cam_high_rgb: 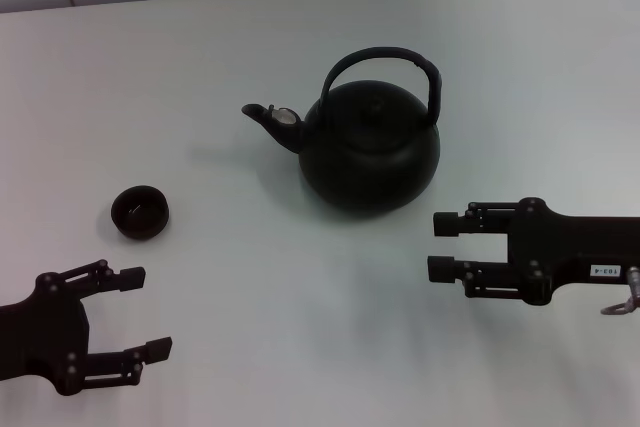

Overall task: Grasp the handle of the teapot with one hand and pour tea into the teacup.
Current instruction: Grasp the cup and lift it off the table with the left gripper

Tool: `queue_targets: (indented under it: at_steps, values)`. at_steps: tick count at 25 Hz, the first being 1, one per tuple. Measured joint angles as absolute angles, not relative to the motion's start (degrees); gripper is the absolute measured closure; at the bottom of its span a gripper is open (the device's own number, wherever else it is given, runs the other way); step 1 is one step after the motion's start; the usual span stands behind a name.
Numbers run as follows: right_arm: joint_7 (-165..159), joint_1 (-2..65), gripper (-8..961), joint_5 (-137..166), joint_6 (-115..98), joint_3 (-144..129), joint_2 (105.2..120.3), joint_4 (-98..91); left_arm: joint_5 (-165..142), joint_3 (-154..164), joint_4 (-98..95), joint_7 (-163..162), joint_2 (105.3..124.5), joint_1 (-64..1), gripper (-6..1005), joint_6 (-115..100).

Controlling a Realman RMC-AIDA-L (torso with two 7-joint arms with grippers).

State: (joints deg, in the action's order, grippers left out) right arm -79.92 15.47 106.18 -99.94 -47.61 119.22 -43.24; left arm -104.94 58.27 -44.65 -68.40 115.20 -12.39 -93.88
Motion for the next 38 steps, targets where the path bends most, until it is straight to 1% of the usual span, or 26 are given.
queue_targets:
  at_steps: [20,22,23,24,25,26,28,38]
  values:
    - [-79.73,15.45,331,105.88,-97.79,-47.61,119.39,-43.03,-104.89,58.06,-44.69,-68.09,115.68,-12.39,132,-93.73]
    - [-79.72,15.51,331,105.77,-97.07,-47.47,119.45,-42.83,-104.73,56.67,-44.83,-67.81,116.21,-12.57,132,-93.14]
    - [-79.72,15.91,331,105.69,-96.05,-47.22,119.52,-42.20,-104.74,54.58,-45.00,-67.77,116.99,-12.82,132,-92.18]
    - [-79.72,15.91,331,105.69,-96.05,-47.22,119.52,-42.20,-104.74,54.58,-45.00,-67.77,116.99,-12.82,132,-92.18]
    - [-79.69,16.39,331,105.46,-95.01,-47.13,119.55,-41.58,-104.61,51.28,-45.09,-67.76,117.96,-13.07,132,-89.60]
    - [-79.60,16.56,331,105.13,-94.56,-47.13,119.55,-41.37,-104.23,50.01,-45.08,-67.75,118.25,-13.24,132,-88.25]
    - [-79.10,16.72,332,104.05,-94.14,-47.14,119.54,-40.98,-102.49,48.22,-44.09,-67.87,118.54,-13.73,132,-85.05]
    - [-78.37,17.53,332,99.66,-93.95,-47.02,119.20,-41.30,-100.56,50.64,-40.48,-67.64,118.48,-14.54,133,-73.94]
